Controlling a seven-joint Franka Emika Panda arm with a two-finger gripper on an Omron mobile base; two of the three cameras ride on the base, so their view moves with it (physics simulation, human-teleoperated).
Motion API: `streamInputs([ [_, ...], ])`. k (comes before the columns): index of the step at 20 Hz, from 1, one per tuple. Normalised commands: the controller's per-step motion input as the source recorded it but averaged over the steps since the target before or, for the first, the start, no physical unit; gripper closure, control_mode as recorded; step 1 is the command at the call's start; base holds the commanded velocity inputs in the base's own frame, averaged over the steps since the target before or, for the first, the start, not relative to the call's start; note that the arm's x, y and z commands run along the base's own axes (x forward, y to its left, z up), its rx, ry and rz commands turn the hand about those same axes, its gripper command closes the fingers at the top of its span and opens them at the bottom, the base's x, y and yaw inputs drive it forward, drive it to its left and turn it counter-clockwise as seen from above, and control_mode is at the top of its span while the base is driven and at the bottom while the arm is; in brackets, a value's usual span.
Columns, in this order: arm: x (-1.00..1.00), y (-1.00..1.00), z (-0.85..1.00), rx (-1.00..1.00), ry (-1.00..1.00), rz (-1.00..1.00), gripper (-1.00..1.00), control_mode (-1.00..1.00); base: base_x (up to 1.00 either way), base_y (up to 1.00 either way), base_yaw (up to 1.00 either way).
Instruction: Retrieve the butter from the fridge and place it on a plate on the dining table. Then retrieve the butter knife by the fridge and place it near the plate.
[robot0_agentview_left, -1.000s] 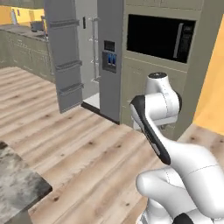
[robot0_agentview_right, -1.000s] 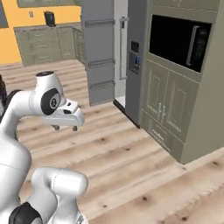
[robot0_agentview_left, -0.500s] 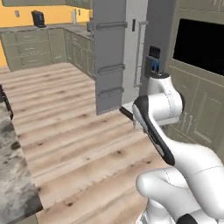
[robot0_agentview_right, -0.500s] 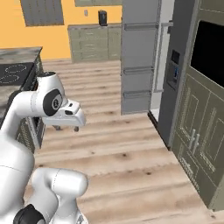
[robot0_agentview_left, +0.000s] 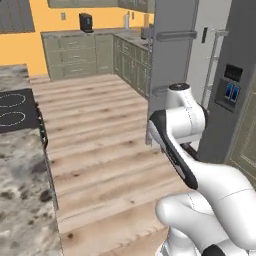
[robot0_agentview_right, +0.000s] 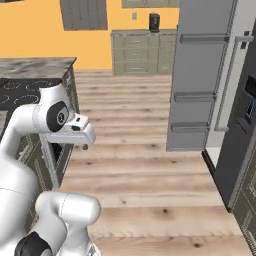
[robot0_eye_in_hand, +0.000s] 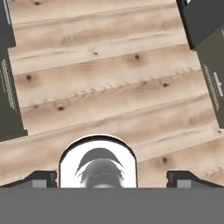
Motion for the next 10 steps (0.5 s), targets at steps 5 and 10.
streamInputs([
  [5, 0.00, 0.00, 0.00, 0.00, 0.00, 0.00, -1.00, 1.00, 1.00, -0.14, 0.25],
  [10, 0.00, 0.00, 0.00, 0.00, 0.00, 0.00, -1.00, 1.00, 1.00, -0.18, 0.13],
])
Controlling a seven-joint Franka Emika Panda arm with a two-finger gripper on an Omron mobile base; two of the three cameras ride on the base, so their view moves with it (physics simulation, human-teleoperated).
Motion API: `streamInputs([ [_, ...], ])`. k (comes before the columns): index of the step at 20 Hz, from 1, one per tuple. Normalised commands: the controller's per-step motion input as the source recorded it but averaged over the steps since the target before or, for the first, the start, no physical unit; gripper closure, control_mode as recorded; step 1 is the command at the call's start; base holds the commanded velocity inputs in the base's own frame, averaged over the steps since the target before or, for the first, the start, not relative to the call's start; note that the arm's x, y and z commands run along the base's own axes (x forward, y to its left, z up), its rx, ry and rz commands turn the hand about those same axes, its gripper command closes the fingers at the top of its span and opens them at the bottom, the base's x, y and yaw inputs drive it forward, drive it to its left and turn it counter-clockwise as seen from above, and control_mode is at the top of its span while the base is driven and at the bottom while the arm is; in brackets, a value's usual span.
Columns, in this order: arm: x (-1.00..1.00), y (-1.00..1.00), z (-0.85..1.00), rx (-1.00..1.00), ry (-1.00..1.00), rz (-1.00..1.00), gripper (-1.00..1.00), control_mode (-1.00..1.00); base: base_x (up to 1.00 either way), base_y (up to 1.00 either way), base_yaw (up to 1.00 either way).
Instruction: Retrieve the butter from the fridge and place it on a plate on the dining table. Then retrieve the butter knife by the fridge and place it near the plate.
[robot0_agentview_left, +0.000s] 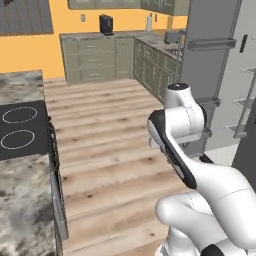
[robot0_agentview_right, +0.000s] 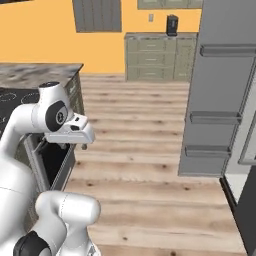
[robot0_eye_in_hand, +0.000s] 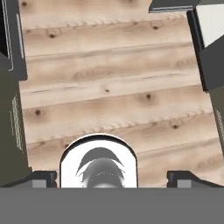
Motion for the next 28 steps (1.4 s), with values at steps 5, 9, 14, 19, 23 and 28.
streamInputs([
  [5, 0.00, 0.00, 0.00, 0.00, 0.00, 0.00, -1.00, 1.00, 1.00, -0.04, 0.03],
  [9, 0.00, 0.00, 0.00, 0.00, 0.00, 0.00, -1.00, 1.00, 1.00, -0.02, 0.00],
  [14, 0.00, 0.00, 0.00, 0.00, 0.00, 0.00, -1.00, 1.00, 1.00, -0.12, 0.00],
  [19, 0.00, 0.00, 0.00, 0.00, 0.00, 0.00, -1.00, 1.00, 1.00, -0.20, 0.01],
  [23, 0.00, 0.00, 0.00, 0.00, 0.00, 0.00, -1.00, 1.00, 1.00, -0.28, 0.08],
  [28, 0.00, 0.00, 0.00, 0.00, 0.00, 0.00, -1.00, 1.00, 1.00, -0.28, 0.02],
])
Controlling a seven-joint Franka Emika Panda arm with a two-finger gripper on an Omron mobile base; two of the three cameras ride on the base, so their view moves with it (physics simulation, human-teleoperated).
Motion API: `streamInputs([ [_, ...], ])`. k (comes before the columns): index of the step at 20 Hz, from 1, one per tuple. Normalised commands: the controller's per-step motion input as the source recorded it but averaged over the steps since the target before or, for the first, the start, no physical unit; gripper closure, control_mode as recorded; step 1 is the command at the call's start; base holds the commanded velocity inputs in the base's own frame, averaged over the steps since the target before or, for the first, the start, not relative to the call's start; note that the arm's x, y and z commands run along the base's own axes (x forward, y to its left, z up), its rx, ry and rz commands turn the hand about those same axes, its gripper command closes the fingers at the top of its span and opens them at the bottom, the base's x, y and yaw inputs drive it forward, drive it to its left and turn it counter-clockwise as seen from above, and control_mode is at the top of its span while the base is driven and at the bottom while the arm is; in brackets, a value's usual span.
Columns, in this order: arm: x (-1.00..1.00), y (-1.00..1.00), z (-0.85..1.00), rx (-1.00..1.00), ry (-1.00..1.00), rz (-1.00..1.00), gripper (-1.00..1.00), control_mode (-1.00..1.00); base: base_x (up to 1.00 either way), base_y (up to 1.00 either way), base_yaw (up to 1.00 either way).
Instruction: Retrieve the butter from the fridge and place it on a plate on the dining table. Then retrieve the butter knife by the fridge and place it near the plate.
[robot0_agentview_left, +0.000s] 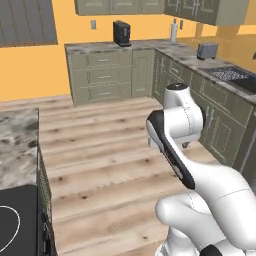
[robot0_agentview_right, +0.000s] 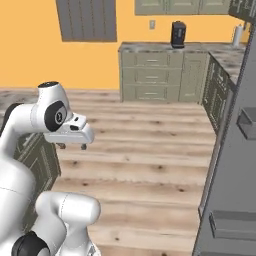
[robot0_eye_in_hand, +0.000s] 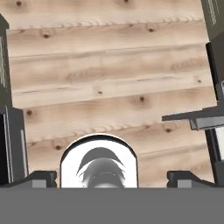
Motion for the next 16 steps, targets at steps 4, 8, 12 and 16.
streamInputs([
  [4, 0.00, 0.00, 0.00, 0.00, 0.00, 0.00, -1.00, 1.00, 1.00, -0.21, 0.00],
  [8, 0.00, 0.00, 0.00, 0.00, 0.00, 0.00, -1.00, 1.00, 1.00, -0.40, 0.00],
  [12, 0.00, 0.00, 0.00, 0.00, 0.00, 0.00, -1.00, 1.00, 1.00, -0.38, -0.02],
  [16, 0.00, 0.00, 0.00, 0.00, 0.00, 0.00, -1.00, 1.00, 1.00, -0.34, -0.11],
])
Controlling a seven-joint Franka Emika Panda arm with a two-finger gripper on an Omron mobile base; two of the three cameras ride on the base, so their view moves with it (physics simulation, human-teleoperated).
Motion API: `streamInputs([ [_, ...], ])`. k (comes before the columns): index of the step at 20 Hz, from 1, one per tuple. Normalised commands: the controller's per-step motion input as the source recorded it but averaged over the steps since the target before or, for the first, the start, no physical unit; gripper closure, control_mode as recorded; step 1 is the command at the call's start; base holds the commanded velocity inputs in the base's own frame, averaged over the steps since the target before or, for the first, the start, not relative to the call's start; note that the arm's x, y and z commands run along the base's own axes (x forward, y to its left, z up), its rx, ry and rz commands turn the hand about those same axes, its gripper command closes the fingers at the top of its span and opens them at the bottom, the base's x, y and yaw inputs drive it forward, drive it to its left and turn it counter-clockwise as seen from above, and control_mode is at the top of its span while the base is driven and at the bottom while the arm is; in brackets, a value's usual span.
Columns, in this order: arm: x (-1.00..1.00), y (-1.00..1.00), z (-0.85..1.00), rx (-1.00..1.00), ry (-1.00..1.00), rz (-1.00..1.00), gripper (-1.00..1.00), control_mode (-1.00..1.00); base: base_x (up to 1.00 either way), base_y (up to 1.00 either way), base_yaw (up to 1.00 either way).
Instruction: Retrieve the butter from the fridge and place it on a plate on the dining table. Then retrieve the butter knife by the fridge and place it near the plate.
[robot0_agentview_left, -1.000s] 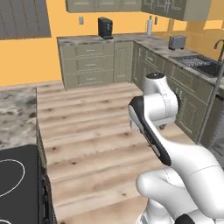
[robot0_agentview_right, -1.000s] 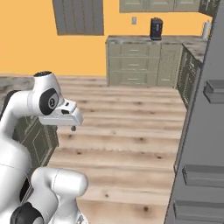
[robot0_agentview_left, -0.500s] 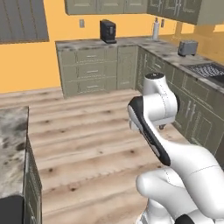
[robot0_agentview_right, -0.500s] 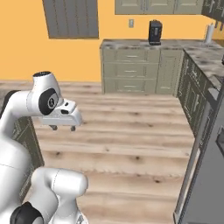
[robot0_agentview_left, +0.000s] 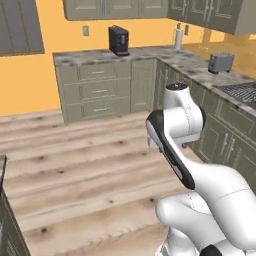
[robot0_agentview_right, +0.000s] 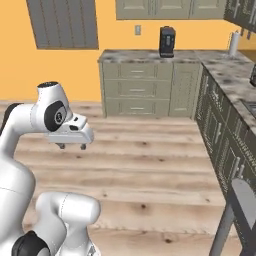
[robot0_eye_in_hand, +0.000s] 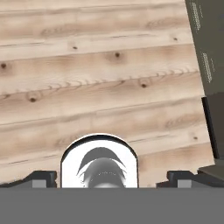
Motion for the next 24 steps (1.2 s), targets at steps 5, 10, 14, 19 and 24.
streamInputs([
  [5, 0.00, 0.00, 0.00, 0.00, 0.00, 0.00, -1.00, 1.00, 1.00, -0.11, -0.30],
  [10, 0.00, 0.00, 0.00, 0.00, 0.00, 0.00, -1.00, 1.00, 0.92, 0.01, -0.67],
  [14, 0.00, 0.00, 0.00, 0.00, 0.00, 0.00, -1.00, 1.00, 0.79, 0.00, -0.80],
  [19, 0.00, 0.00, 0.00, 0.00, 0.00, 0.00, -1.00, 1.00, 0.39, 0.06, -0.96],
  [24, 0.00, 0.00, 0.00, 0.00, 0.00, 0.00, -1.00, 1.00, 0.26, 0.24, -0.78],
])
